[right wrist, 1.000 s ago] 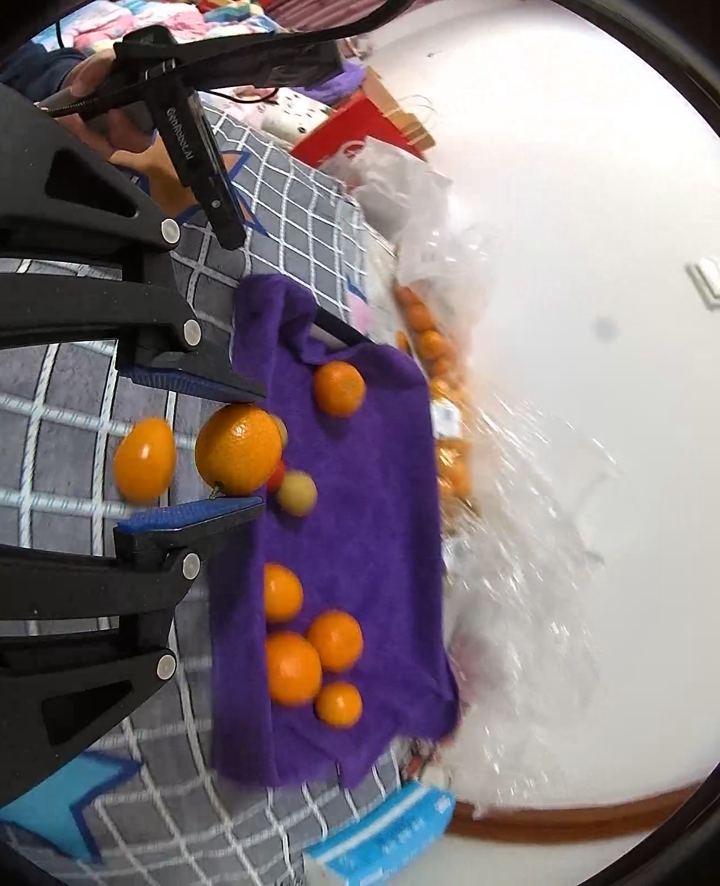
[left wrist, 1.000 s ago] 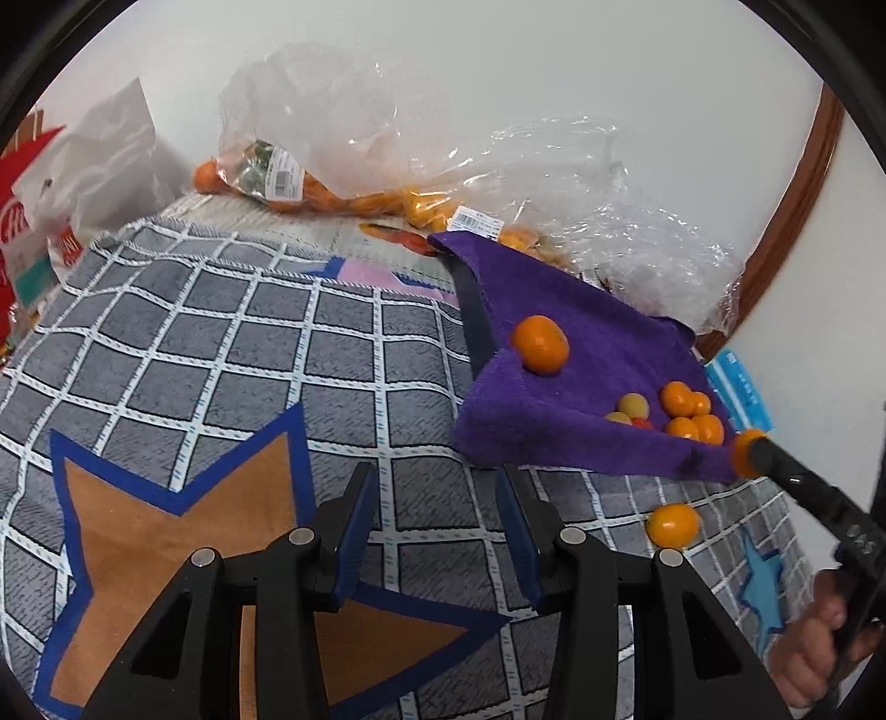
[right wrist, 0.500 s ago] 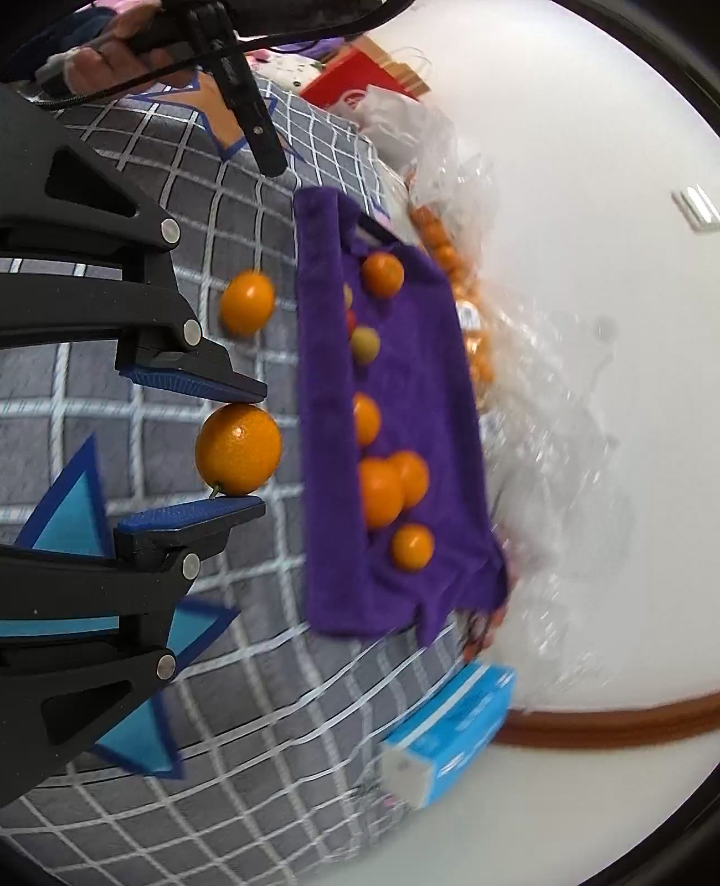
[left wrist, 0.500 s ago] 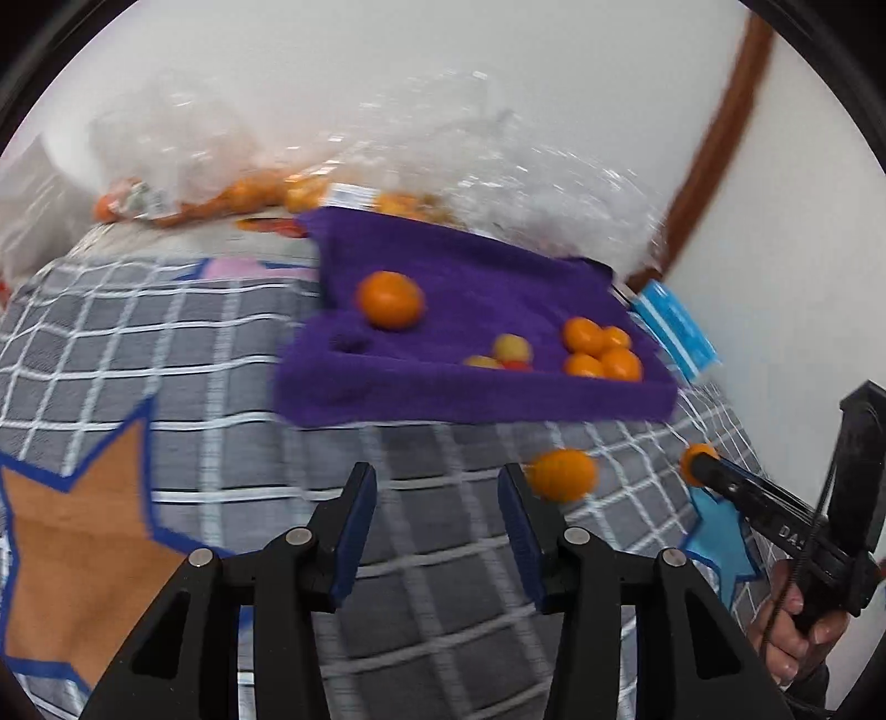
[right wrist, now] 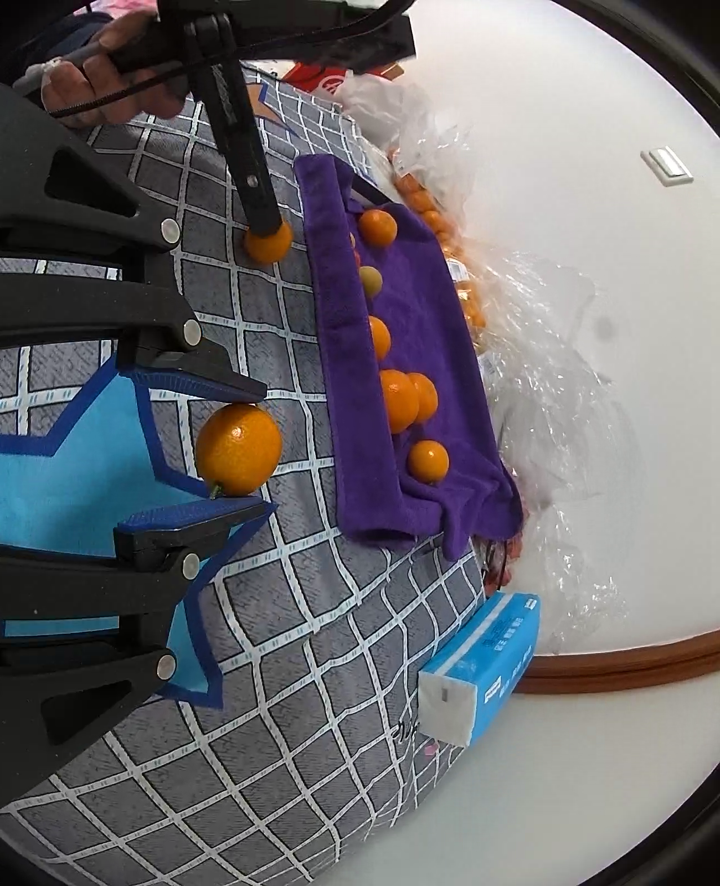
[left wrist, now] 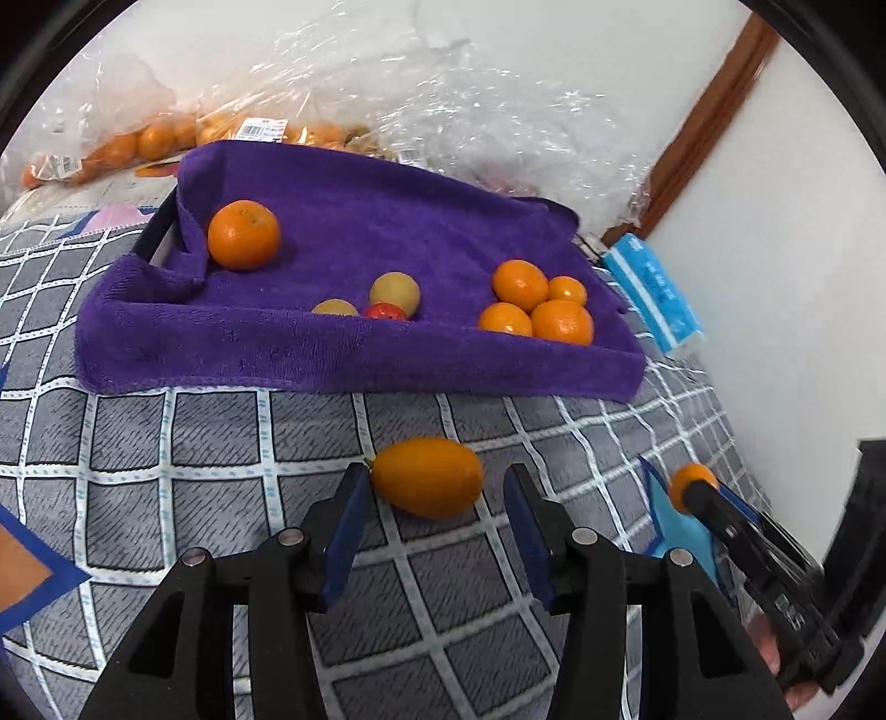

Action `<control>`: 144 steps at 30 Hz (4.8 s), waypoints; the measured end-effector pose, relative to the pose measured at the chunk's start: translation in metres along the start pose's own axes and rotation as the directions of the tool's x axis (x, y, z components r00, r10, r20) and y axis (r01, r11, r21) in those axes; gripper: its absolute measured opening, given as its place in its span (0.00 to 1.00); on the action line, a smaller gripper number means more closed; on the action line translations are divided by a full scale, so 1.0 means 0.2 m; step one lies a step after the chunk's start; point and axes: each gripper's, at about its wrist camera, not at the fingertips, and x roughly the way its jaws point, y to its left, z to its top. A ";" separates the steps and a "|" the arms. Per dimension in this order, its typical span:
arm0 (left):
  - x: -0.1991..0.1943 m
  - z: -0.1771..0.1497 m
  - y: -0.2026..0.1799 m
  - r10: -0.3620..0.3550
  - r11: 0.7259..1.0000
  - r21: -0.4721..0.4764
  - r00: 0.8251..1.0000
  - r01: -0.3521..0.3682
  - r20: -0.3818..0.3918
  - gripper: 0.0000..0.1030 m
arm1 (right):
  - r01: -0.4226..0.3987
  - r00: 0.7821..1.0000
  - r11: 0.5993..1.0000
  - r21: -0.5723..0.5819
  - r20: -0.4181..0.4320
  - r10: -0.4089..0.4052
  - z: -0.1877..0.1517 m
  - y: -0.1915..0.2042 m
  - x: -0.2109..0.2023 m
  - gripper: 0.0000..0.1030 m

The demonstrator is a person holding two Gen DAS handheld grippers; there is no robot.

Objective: Organize fruits
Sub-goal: 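Grasp the oblong orange citrus on the bed cover with the left tool, then carry the orange with the right tool while the left tool carries the oblong citrus over the towel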

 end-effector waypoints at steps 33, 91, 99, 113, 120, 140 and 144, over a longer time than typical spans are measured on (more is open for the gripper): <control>-0.15 -0.05 0.25 0.318 0.942 0.081 0.943 -0.326 0.096 0.40 | -0.010 0.997 0.997 -0.073 -0.076 0.004 -0.01 0.29 0.24 0.33; -0.31 -0.07 0.35 0.120 0.992 -0.056 0.959 -0.109 0.256 0.39 | 0.018 0.999 1.000 -0.024 -0.048 -0.019 -0.01 0.25 0.23 0.33; -0.35 -0.07 0.36 0.117 0.993 -0.064 0.951 -0.103 0.285 0.39 | 0.021 0.999 1.000 -0.016 -0.045 -0.021 0.00 0.25 0.22 0.33; -0.49 -0.04 0.36 0.117 0.988 -0.129 0.949 -0.082 0.294 0.39 | -0.019 1.000 1.000 -0.021 0.020 0.020 0.16 0.29 0.02 0.33; -0.59 -0.02 0.29 0.110 0.992 -0.101 0.940 -0.081 0.322 0.39 | -0.036 0.999 0.998 -0.048 0.027 0.037 0.16 0.35 -0.04 0.33; -0.63 0.24 0.27 0.113 0.992 -0.088 0.933 -0.088 0.341 0.39 | -0.062 0.991 0.991 -0.117 0.108 0.075 0.36 0.50 -0.05 0.33; -0.63 0.28 0.28 0.128 0.991 -0.088 0.930 -0.104 0.344 0.39 | -0.055 0.990 0.993 -0.109 0.123 0.068 0.43 0.48 -0.03 0.33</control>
